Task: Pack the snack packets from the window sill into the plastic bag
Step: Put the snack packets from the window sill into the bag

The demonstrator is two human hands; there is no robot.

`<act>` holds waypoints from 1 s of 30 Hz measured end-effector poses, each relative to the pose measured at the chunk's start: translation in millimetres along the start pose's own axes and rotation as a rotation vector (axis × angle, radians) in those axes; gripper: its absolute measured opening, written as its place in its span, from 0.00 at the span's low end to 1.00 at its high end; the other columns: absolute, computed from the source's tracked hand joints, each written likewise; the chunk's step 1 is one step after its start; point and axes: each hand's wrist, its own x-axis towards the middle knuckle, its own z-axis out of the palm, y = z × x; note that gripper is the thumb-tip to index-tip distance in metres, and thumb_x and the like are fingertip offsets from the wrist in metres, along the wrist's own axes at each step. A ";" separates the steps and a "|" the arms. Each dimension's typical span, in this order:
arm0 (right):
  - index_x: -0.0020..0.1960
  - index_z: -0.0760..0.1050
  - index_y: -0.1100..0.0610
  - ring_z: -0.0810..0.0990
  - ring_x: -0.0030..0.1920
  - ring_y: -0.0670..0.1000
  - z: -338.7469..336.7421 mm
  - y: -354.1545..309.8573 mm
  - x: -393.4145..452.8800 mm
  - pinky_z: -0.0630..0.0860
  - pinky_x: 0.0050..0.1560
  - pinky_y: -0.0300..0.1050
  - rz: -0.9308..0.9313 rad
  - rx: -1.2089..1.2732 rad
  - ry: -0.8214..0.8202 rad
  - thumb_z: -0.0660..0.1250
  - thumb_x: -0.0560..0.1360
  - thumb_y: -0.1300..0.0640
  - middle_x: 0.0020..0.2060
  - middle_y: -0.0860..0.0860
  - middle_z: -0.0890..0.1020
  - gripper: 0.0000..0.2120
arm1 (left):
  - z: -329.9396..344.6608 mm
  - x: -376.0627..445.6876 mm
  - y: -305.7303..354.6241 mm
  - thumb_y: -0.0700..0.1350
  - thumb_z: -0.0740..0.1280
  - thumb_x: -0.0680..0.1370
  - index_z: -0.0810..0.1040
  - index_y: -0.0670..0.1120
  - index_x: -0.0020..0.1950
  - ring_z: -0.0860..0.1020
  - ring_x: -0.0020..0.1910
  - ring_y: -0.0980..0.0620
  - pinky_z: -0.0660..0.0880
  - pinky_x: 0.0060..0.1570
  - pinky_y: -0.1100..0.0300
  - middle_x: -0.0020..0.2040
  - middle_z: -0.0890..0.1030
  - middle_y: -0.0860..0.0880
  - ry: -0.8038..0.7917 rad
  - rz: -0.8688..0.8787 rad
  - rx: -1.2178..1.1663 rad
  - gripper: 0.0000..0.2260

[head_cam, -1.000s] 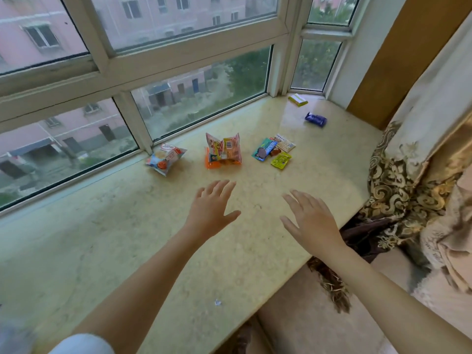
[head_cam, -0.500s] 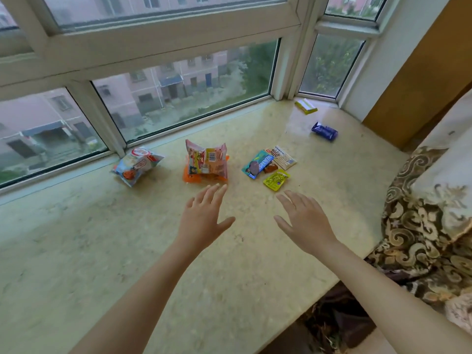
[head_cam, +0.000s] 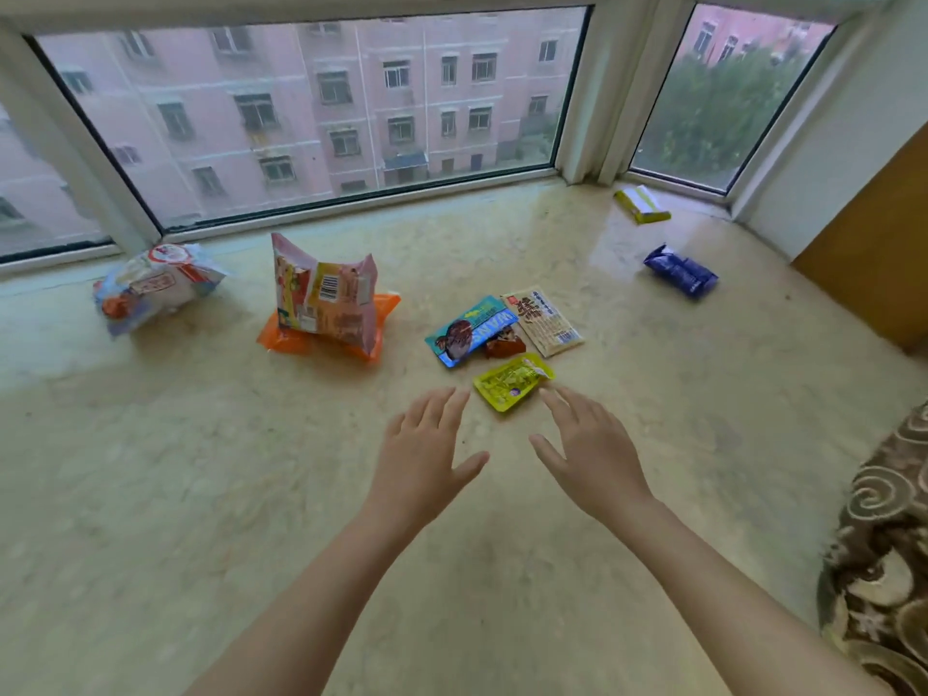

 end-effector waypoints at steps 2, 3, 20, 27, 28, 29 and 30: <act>0.66 0.73 0.56 0.77 0.60 0.58 12.8 18.0 13.3 0.74 0.57 0.53 0.003 -0.002 0.047 0.56 0.73 0.42 0.63 0.57 0.77 0.28 | 24.4 28.3 14.2 0.62 0.63 0.75 0.61 0.51 0.76 0.63 0.73 0.50 0.63 0.66 0.52 0.75 0.65 0.52 0.033 0.038 0.013 0.33; 0.65 0.74 0.57 0.78 0.59 0.58 19.2 27.6 20.4 0.75 0.56 0.53 0.006 -0.004 0.075 0.59 0.72 0.43 0.62 0.57 0.78 0.27 | 37.2 43.7 21.7 0.62 0.62 0.75 0.64 0.51 0.75 0.65 0.73 0.50 0.66 0.65 0.51 0.74 0.67 0.51 0.053 0.055 0.020 0.32; 0.60 0.78 0.57 0.80 0.54 0.58 62.6 173.7 174.8 0.77 0.52 0.55 0.097 -0.112 0.309 0.57 0.69 0.47 0.58 0.58 0.80 0.24 | 175.8 279.7 127.3 0.58 0.52 0.74 0.81 0.47 0.58 0.77 0.62 0.41 0.61 0.65 0.40 0.59 0.81 0.44 0.118 -0.032 0.068 0.26; 0.65 0.74 0.59 0.75 0.62 0.60 68.1 224.1 262.6 0.72 0.60 0.59 0.139 -0.076 0.262 0.61 0.73 0.48 0.64 0.60 0.76 0.24 | 186.3 334.3 135.1 0.60 0.54 0.75 0.78 0.52 0.64 0.71 0.68 0.40 0.52 0.66 0.40 0.66 0.77 0.46 0.174 -0.009 0.114 0.24; 0.66 0.72 0.59 0.74 0.63 0.61 67.6 231.1 275.1 0.70 0.61 0.59 0.144 -0.071 0.257 0.64 0.73 0.49 0.65 0.60 0.74 0.24 | 186.4 340.6 136.2 0.62 0.54 0.75 0.78 0.52 0.64 0.71 0.69 0.40 0.52 0.67 0.40 0.66 0.76 0.46 0.171 -0.006 0.119 0.25; 0.68 0.71 0.58 0.73 0.64 0.61 66.6 237.1 287.0 0.69 0.62 0.59 0.150 -0.066 0.249 0.66 0.74 0.50 0.66 0.60 0.73 0.25 | 186.8 345.6 137.2 0.63 0.54 0.75 0.78 0.53 0.64 0.70 0.69 0.40 0.52 0.67 0.39 0.67 0.76 0.46 0.168 -0.001 0.120 0.26; 0.69 0.70 0.58 0.72 0.65 0.61 65.1 242.1 298.7 0.68 0.64 0.59 0.157 -0.059 0.239 0.66 0.74 0.51 0.67 0.59 0.72 0.25 | 186.9 349.9 138.1 0.64 0.54 0.75 0.78 0.53 0.64 0.70 0.69 0.40 0.52 0.67 0.39 0.67 0.76 0.46 0.162 0.003 0.120 0.26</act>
